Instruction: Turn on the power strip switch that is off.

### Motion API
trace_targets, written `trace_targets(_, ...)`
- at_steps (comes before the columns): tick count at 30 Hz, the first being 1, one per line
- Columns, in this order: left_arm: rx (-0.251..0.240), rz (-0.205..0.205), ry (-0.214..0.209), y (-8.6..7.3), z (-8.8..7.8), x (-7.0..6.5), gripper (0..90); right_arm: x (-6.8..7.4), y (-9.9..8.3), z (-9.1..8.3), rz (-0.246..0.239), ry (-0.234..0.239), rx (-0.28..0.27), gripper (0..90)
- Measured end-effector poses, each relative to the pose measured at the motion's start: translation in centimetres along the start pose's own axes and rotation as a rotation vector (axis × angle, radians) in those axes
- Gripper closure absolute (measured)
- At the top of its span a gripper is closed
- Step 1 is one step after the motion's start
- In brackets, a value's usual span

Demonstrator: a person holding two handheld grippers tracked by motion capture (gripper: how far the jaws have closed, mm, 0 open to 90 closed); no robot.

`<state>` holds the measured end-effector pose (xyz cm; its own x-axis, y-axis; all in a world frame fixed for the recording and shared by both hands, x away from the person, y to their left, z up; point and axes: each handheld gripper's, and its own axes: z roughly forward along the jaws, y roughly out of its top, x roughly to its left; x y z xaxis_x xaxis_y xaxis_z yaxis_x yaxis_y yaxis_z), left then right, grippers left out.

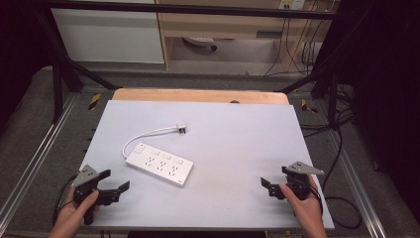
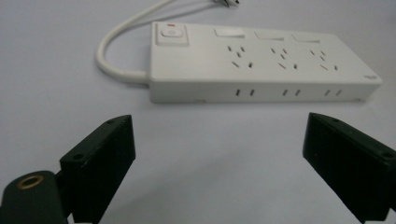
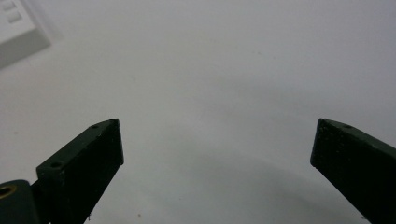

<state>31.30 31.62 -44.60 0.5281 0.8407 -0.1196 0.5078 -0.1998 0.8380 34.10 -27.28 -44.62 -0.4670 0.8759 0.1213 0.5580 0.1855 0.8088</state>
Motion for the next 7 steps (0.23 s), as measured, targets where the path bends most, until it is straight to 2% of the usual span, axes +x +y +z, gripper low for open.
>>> trace_targets(2, 0.004, 0.017, 0.016, 0.1, -0.1, -0.5, 8.5, -0.1, -0.1, 0.3, -0.004, -0.022, 0.026, 3.0)
trace_targets(5, -0.012, -0.003, 0.022, 0.3, -0.2, -1.0, 8.7, -0.1, -0.3, 1.1, -0.011, -0.040, 0.069, 2.7)
trace_targets(7, -0.015, -0.006, 0.025, 0.3, -0.2, -1.0, 8.4, -0.1, -0.6, 2.0, 0.009, -0.065, 0.134, 1.4)
